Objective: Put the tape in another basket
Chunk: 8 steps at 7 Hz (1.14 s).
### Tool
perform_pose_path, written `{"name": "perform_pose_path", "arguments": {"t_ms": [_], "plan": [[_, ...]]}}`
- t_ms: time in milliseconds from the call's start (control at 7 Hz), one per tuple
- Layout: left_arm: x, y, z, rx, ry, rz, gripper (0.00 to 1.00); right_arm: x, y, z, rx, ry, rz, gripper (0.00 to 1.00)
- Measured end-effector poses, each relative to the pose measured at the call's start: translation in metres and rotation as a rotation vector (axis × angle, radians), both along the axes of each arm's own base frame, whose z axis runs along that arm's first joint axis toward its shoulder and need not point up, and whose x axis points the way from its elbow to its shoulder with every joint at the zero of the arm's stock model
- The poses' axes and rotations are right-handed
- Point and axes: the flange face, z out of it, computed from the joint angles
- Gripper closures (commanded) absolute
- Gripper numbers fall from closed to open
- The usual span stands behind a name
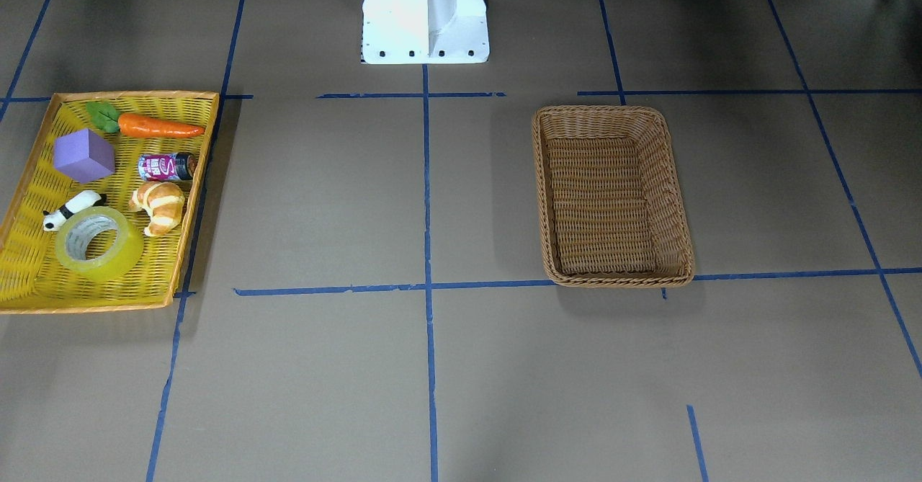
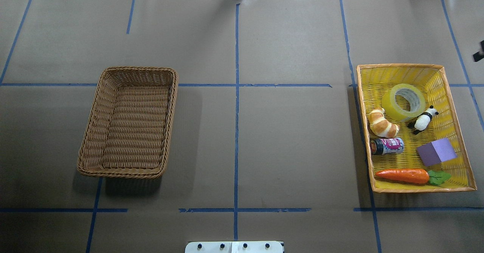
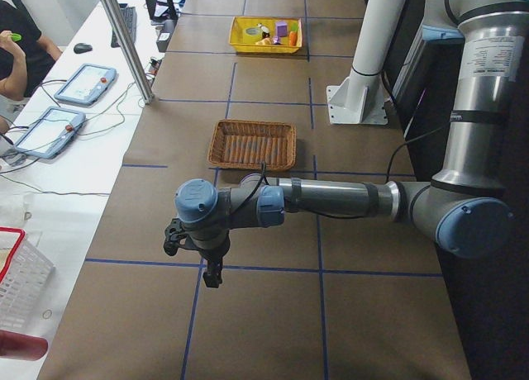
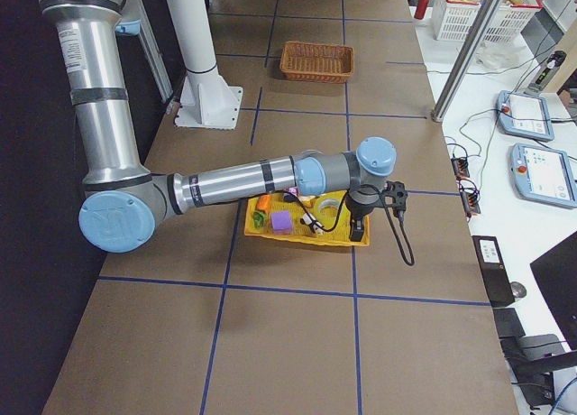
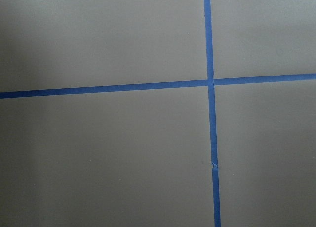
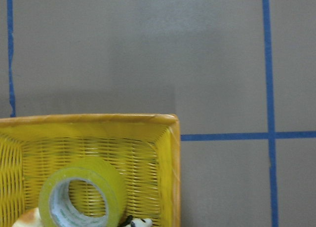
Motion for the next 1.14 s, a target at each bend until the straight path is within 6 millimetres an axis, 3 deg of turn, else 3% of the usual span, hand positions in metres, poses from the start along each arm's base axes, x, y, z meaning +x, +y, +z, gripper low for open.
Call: {"name": "perform_pose_path", "arguments": {"t_ms": [714, 1143], "plan": [[0.000, -0.003, -0.004, 0.006, 0.001, -0.001, 0.00, -0.122, 0.010, -0.004, 0.133, 0.015, -0.074, 0.00], [0.000, -0.003, -0.004, 0.006, 0.001, -0.002, 0.00, -0.161, 0.016, 0.011, 0.169, 0.047, -0.130, 0.01]]}}
